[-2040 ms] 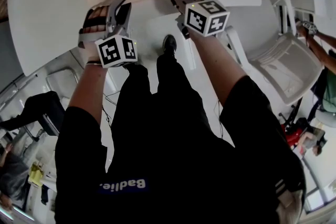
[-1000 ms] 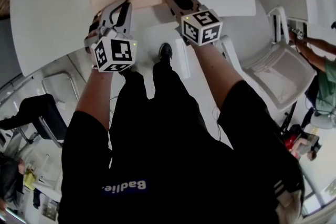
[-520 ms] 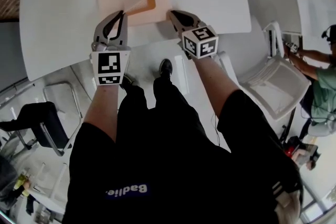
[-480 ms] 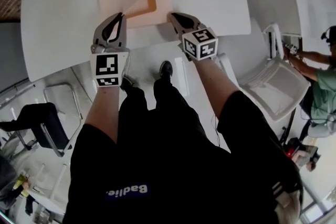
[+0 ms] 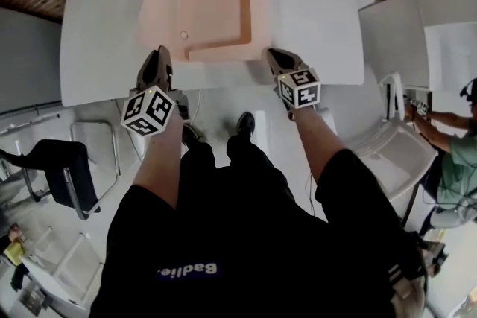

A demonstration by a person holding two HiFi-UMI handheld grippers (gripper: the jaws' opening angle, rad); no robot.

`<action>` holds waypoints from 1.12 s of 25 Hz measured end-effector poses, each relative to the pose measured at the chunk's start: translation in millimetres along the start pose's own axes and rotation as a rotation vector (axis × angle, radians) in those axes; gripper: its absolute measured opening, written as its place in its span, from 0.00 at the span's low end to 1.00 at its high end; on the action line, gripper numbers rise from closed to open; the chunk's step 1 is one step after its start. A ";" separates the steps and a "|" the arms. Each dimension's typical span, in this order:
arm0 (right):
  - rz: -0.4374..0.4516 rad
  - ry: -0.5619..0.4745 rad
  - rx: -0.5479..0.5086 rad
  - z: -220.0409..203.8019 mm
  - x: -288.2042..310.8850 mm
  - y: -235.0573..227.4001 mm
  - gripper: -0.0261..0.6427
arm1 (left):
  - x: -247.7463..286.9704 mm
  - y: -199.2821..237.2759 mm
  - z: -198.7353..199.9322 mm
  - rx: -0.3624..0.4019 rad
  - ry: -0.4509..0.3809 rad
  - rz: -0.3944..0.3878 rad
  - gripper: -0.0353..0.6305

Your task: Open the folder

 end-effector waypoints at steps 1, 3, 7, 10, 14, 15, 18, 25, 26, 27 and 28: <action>0.003 0.006 -0.011 1.1 1.2 -0.2 0.08 | -3.2 11.9 0.0 -0.036 -0.006 0.038 0.06; 0.003 0.014 -0.023 2.2 2.2 0.6 0.08 | -8.9 32.8 0.0 -0.094 -0.013 0.098 0.06; -0.009 0.036 -0.032 2.5 3.1 2.8 0.08 | -13.5 61.2 0.0 -0.174 -0.026 0.162 0.06; -0.016 0.055 -0.041 2.4 3.8 3.5 0.08 | -17.0 77.5 -6.9 -0.255 -0.028 0.200 0.06; -0.029 0.075 -0.048 2.6 5.3 4.9 0.08 | -23.6 103.4 -14.1 -0.353 -0.032 0.269 0.06; -0.032 0.082 -0.051 2.9 5.8 4.9 0.08 | -25.0 109.6 -16.3 -0.370 -0.031 0.285 0.06; -0.041 0.100 -0.059 3.8 6.7 3.7 0.08 | -29.6 126.3 -26.2 -0.420 -0.022 0.329 0.06; -0.063 0.120 -0.070 6.2 9.2 0.1 0.08 | -35.2 160.0 -48.2 -0.542 -0.010 0.411 0.06; -0.067 0.123 -0.070 6.2 9.4 -0.5 0.08 | -35.4 163.7 -51.4 -0.564 -0.010 0.421 0.06; -0.070 0.126 -0.069 6.2 9.6 -1.3 0.08 | -35.7 167.5 -54.8 -0.588 -0.011 0.431 0.06; -0.073 0.128 -0.069 6.4 10.0 -2.0 0.08 | -36.0 171.3 -58.5 -0.613 -0.010 0.441 0.06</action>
Point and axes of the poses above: the fingertips, and each gripper's own axes: x forward along the fingers, y to its left, z out of its top, the point moved 4 cm from there along -x, backward along the fingers, and after that the axes turned 15 degrees about -y, right-handed, at the moved point
